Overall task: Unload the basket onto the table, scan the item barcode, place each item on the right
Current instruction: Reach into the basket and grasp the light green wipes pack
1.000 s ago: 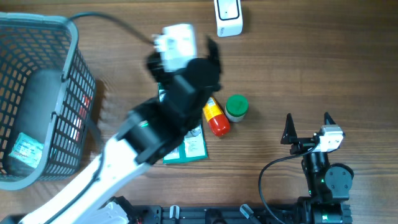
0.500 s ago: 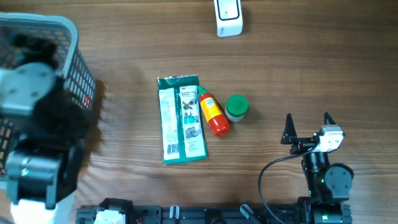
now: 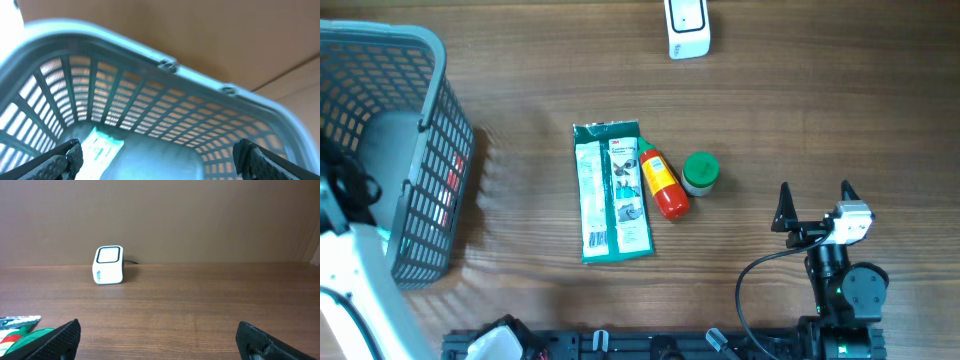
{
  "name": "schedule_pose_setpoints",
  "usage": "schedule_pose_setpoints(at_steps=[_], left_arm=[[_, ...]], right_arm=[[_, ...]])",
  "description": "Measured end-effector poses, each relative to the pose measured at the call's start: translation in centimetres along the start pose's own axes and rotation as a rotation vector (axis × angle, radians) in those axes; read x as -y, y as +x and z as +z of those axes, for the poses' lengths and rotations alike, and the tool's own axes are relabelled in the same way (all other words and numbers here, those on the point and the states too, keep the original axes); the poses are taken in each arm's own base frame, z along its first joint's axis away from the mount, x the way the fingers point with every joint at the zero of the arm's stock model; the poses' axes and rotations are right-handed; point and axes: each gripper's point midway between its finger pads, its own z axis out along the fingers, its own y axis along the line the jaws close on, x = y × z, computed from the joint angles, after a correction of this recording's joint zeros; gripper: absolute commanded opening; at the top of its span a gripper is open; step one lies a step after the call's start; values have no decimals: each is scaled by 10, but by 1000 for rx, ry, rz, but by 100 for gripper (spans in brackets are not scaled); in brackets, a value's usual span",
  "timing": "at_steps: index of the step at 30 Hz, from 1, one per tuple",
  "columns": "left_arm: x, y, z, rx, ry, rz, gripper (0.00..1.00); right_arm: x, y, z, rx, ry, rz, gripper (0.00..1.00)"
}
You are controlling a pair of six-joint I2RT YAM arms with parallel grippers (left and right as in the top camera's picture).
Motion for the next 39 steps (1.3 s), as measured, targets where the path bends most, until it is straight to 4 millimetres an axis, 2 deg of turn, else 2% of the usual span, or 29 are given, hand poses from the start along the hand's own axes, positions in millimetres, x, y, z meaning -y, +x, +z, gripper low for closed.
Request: schedule_pose_setpoints(at_steps=[2, 10, 17, 20, 28, 34, 36, 39], left_arm=[[-9, 17, 28, -76, -67, 4, 100], [-33, 83, 98, -264, -256, 157, 100], [-53, 125, 132, -381, -346, 380, 99], [-69, 144, 138, -452, -402, 485, 92], [-94, 177, 144, -558, -446, 562, 95], [-124, 207, 145, -611, -470, 587, 94], [-126, 209, 147, -601, -463, 583, 78], [-127, 211, 148, -591, -456, 582, 43]], right_arm=[[0, 0, 0, 0, 0, 0, 100], [0, 0, 0, 0, 0, 0, 100], [0, 0, 0, 0, 0, 0, 100], [0, 0, 0, 0, 0, 0, 100], [0, 0, 0, 0, 0, 0, 100], [0, 0, 0, 0, 0, 0, 100], [0, 0, 0, 0, 0, 0, 100], [0, 0, 0, 0, 0, 0, 100]])
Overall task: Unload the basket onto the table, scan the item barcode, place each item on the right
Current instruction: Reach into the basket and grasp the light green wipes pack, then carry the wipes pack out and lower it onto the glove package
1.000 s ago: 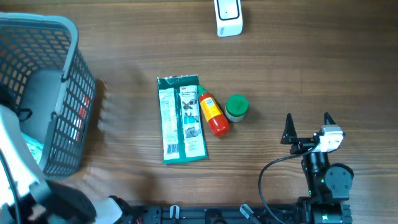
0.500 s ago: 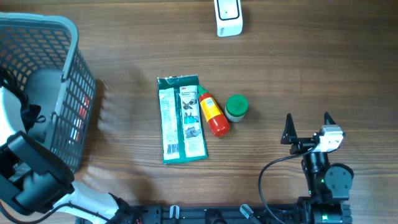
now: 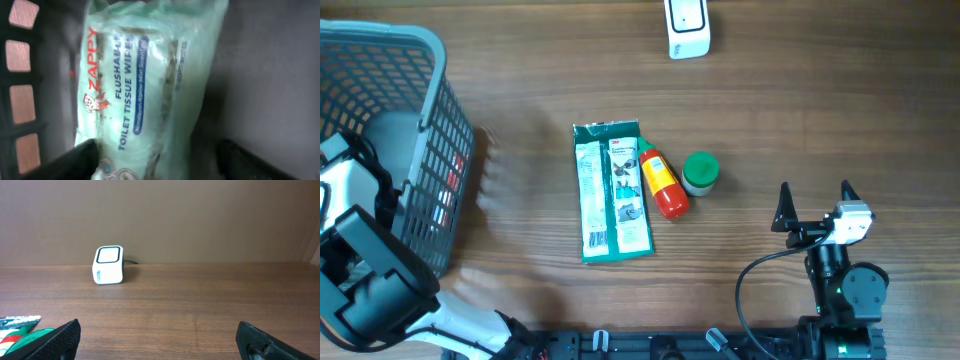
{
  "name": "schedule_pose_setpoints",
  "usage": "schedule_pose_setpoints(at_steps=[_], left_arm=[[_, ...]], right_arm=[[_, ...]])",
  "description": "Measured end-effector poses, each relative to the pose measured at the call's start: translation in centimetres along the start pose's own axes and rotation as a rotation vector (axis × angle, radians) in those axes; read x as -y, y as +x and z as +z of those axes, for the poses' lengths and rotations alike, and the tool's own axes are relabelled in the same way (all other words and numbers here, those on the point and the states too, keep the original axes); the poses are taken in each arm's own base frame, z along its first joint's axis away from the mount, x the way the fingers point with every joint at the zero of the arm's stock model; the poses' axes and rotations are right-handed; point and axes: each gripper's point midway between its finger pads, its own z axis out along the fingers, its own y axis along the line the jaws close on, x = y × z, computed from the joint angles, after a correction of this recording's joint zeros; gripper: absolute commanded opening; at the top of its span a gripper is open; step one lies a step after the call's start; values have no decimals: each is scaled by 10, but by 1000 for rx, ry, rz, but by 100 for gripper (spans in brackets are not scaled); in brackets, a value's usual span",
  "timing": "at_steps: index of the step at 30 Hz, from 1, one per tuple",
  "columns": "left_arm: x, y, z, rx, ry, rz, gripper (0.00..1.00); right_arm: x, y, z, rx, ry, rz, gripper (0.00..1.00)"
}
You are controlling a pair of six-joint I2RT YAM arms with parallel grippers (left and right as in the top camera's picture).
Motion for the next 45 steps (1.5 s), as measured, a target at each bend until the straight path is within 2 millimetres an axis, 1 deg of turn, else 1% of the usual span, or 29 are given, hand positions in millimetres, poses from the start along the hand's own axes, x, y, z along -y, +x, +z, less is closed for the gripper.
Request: schedule_pose_setpoints(at_steps=[3, 4, 9, 11, 13, 15, 16, 18, 21, 22, 24, 26, 27, 28, 30, 31, 32, 33, 35, 37, 39, 41, 43, 45], left_arm=[[-5, 3, 3, -3, -22, 12, 6], [-6, 3, 3, -1, -27, 14, 4], [-8, 2, 0, 7, -34, 17, 4], [-10, 4, -2, -7, -39, 23, 4], [-11, 7, -7, -28, -32, 29, 4], [-11, 3, -16, -24, -13, 21, 4], [-8, -9, -34, 10, 35, -3, 4], [-3, -24, -63, 63, 123, -40, 4], [2, -47, -128, 180, 313, -101, 4], [3, -51, -143, 206, 361, -112, 4], [1, -60, -194, 298, 524, -150, 4], [0, -62, -238, 363, 678, -167, 4], [0, -60, -272, 407, 807, -165, 4], [-1, -56, -298, 439, 897, -155, 4], [-4, -43, -349, 495, 1087, -115, 4], [-7, -32, -374, 516, 1176, -83, 4], [-11, -16, -398, 528, 1268, -37, 4], [-14, -1, -416, 530, 1335, 4, 4], [-17, 28, -438, 510, 1427, 87, 4], [-15, 59, -452, 461, 1501, 183, 4], [-6, 91, -458, 387, 1543, 292, 4], [6, 129, -462, 296, 1573, 421, 4], [22, 173, -460, 189, 1569, 571, 4], [37, 210, -454, 129, 1541, 713, 4]], right_arm=[[0, 0, 0, 0, 0, 0, 100], [0, 0, 0, 0, 0, 0, 100], [0, 0, 0, 0, 0, 0, 100], [0, 0, 0, 0, 0, 0, 100], [0, 0, 0, 0, 0, 0, 100], [0, 0, 0, 0, 0, 0, 100], [0, 0, 0, 0, 0, 0, 100], [0, 0, 0, 0, 0, 0, 100], [0, 0, 0, 0, 0, 0, 100], [0, 0, 0, 0, 0, 0, 100], [0, 0, 0, 0, 0, 0, 100], [0, 0, 0, 0, 0, 0, 100], [0, 0, 0, 0, 0, 0, 100], [0, 0, 0, 0, 0, 0, 100], [0, 0, 0, 0, 0, 0, 100], [0, 0, 0, 0, 0, 0, 100], [0, 0, 0, 0, 0, 0, 100], [0, 0, 0, 0, 0, 0, 100], [0, 0, 0, 0, 0, 0, 100], [0, 0, 0, 0, 0, 0, 100], [0, 0, 0, 0, 0, 0, 100], [0, 0, 0, 0, 0, 0, 100], [0, 0, 0, 0, 0, 0, 100], [0, 0, 0, 0, 0, 0, 100]])
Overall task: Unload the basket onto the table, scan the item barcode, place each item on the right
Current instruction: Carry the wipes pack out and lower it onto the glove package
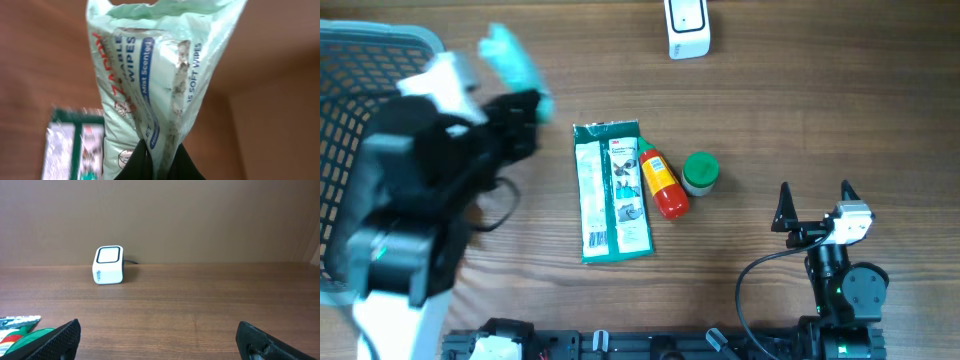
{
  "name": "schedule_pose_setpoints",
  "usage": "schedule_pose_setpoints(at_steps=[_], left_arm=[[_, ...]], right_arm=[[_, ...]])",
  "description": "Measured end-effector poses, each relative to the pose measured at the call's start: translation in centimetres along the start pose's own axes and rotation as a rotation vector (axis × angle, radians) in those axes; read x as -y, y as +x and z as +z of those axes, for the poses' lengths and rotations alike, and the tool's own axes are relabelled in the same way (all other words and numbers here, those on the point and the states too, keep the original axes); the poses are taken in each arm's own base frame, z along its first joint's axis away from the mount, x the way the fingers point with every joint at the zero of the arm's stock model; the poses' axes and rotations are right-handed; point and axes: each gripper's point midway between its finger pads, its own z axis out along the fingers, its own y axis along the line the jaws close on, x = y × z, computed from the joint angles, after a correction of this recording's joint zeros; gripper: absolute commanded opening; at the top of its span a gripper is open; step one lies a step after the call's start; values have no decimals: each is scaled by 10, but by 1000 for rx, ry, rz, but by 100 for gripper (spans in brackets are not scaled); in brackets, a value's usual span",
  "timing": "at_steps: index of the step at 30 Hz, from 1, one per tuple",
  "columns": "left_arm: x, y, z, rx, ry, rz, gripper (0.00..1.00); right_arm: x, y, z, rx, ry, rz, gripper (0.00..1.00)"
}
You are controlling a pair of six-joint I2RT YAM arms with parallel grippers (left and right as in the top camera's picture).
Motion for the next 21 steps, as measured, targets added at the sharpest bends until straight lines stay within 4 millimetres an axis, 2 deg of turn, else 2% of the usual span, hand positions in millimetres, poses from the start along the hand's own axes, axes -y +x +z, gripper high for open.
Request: schedule_pose_setpoints(at_steps=[1, 3, 7, 10, 16, 21], left_arm=[[5, 21, 19, -91, -2, 36, 4], [2, 50, 47, -206, -44, 67, 4], [-17, 104, 100, -402, -156, 108, 4], [-32, 143, 129, -527, -229, 130, 4], [-55, 184, 150, -651, -335, 162, 4], [-78, 195, 156, -691, -423, 175, 4]], right_arm=[[0, 0, 0, 0, 0, 0, 100], [0, 0, 0, 0, 0, 0, 100], [0, 0, 0, 0, 0, 0, 100], [0, 0, 0, 0, 0, 0, 100], [0, 0, 0, 0, 0, 0, 100], [0, 0, 0, 0, 0, 0, 100]])
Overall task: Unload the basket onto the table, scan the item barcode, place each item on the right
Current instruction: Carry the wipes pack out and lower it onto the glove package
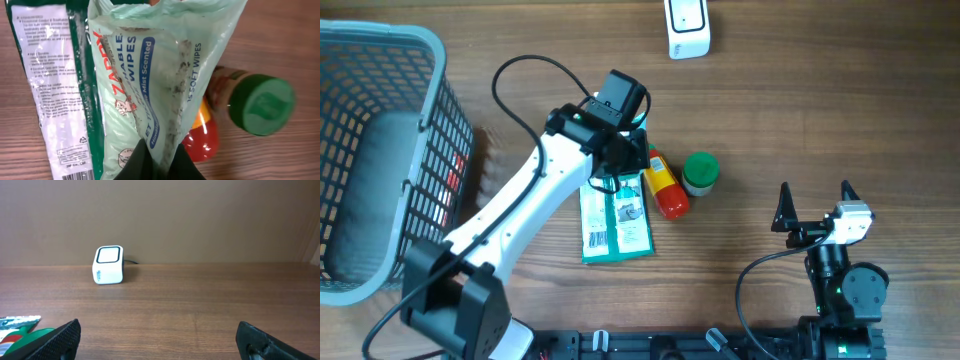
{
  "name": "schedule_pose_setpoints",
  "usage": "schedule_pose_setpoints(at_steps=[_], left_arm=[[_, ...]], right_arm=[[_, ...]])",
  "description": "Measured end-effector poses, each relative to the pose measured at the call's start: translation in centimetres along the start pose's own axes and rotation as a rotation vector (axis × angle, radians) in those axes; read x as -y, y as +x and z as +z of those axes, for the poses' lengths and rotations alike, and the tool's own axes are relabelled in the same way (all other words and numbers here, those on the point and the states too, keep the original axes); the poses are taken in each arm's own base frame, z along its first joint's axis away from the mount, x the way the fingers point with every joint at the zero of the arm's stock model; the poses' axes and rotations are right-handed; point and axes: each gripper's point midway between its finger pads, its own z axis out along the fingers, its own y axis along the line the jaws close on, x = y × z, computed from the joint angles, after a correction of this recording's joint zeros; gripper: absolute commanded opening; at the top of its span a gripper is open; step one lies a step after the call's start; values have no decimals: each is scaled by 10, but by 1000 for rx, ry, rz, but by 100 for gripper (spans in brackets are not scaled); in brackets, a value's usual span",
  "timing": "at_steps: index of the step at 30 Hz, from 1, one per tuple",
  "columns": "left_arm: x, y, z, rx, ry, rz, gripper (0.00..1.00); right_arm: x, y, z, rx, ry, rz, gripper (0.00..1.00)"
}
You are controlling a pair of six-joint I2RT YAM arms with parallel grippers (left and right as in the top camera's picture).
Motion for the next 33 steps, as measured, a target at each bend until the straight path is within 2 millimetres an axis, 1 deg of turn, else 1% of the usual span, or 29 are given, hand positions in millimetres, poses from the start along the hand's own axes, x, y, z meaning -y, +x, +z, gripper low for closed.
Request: schedule_pose_setpoints(at_steps=[7, 11, 18, 20, 22, 23, 26, 27, 28, 29, 30, 31, 32, 33], left_arm=[[-10, 8, 20, -63, -55, -8, 4], [-12, 10, 23, -73, -62, -9, 4], [-25, 27, 37, -116, -95, -30, 9], [-26, 28, 39, -116, -95, -35, 12], [-24, 25, 39, -104, -87, -40, 15], [-23, 23, 40, -97, -82, -40, 23], [-23, 22, 40, -90, -81, -42, 32], [-23, 22, 40, -89, -82, -47, 37], [-23, 21, 40, -88, -84, -47, 49], [-23, 21, 40, -87, -84, -44, 57], [-23, 21, 40, -87, -84, -45, 72], [-23, 21, 40, -86, -85, -51, 92], [-23, 21, 40, -87, -84, -44, 100], [-24, 21, 40, -86, -86, -45, 100]], right_arm=[[0, 0, 0, 0, 0, 0, 100], [0, 0, 0, 0, 0, 0, 100], [0, 0, 0, 0, 0, 0, 100], [0, 0, 0, 0, 0, 0, 100], [0, 0, 0, 0, 0, 0, 100], [0, 0, 0, 0, 0, 0, 100], [0, 0, 0, 0, 0, 0, 100], [0, 0, 0, 0, 0, 0, 100], [0, 0, 0, 0, 0, 0, 100], [0, 0, 0, 0, 0, 0, 100], [0, 0, 0, 0, 0, 0, 99], [0, 0, 0, 0, 0, 0, 100], [0, 0, 0, 0, 0, 0, 100], [0, 0, 0, 0, 0, 0, 100]])
